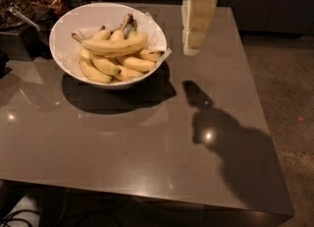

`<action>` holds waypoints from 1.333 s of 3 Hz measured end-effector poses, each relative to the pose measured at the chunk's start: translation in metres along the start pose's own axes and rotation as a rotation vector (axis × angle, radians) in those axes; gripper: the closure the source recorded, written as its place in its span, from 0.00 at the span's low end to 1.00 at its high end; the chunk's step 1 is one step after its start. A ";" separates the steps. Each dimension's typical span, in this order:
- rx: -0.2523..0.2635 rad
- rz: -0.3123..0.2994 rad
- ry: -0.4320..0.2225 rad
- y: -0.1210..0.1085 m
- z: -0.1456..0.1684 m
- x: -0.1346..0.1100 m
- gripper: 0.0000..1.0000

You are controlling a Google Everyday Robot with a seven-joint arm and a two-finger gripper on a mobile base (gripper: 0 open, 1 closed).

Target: Pick banana from white bowl

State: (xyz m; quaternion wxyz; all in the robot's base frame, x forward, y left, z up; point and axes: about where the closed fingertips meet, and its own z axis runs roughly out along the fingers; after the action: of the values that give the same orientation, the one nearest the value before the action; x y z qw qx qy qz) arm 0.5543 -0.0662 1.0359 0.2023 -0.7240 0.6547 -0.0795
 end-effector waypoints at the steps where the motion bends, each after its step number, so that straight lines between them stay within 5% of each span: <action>1: -0.022 -0.075 -0.026 -0.018 0.016 -0.028 0.00; 4: -0.081 -0.185 -0.061 -0.050 0.059 -0.075 0.16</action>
Offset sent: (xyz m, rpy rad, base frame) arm 0.0353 0.0729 -0.0193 -0.0553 0.0865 0.1992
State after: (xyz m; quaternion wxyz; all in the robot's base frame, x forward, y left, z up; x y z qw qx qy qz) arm 0.6127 0.0217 1.0141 0.1843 -0.7912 0.5811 -0.0493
